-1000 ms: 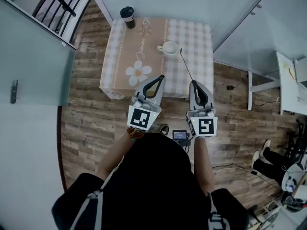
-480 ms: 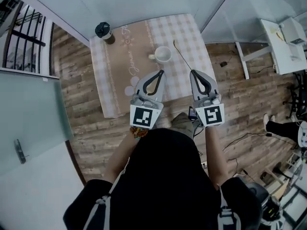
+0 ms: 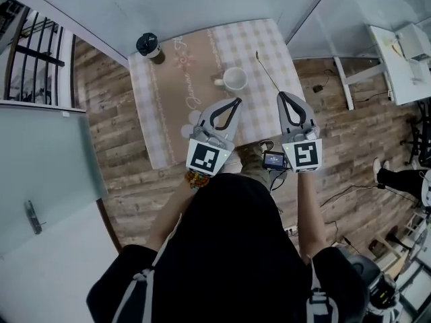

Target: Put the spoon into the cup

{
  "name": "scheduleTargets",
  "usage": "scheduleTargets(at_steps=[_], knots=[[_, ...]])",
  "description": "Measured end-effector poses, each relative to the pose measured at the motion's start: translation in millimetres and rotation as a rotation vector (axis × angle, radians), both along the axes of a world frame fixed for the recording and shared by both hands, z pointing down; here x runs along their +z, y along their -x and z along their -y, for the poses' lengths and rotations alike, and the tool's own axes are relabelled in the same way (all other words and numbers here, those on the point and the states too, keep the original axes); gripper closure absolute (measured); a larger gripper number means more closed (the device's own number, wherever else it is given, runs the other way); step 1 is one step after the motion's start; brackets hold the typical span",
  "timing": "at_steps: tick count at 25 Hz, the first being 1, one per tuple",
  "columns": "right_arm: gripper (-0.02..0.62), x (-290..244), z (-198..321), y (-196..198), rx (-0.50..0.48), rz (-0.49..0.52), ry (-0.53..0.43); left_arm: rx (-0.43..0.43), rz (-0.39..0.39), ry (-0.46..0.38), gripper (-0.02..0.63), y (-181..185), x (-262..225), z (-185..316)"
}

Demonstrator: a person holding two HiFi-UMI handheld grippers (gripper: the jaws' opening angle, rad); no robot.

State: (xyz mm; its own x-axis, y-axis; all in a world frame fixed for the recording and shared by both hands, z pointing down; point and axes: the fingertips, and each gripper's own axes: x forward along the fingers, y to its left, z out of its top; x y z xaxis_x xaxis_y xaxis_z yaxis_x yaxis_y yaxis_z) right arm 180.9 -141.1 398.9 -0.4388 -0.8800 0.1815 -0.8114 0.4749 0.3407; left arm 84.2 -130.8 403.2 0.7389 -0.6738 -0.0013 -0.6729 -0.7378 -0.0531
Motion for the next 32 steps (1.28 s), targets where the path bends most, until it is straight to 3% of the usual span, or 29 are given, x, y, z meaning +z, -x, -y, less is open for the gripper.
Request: scheduleTargets(at_steps=[7, 12, 21, 24, 32], knots=[[0.586, 17, 6, 11, -0.049, -0.269, -0.019, -0.002, 0.017, 0.04, 0.589, 0, 21, 11], [0.586, 40, 18, 21, -0.095, -0.29, 0.035, 0.034, 0.022, 0.063, 0.589, 5, 34, 13], [0.586, 104, 41, 40, -0.134, -0.439, 0.142, -0.001, 0.033, 0.096, 0.589, 23, 49, 18], [0.584, 124, 46, 47, -0.162, -0.453, 0.194, -0.018, 0.028, 0.094, 0.589, 29, 47, 22], [0.584, 172, 66, 63, -0.189, -0.364, 0.341, -0.031, 0.019, 0.115, 0.589, 42, 53, 25]])
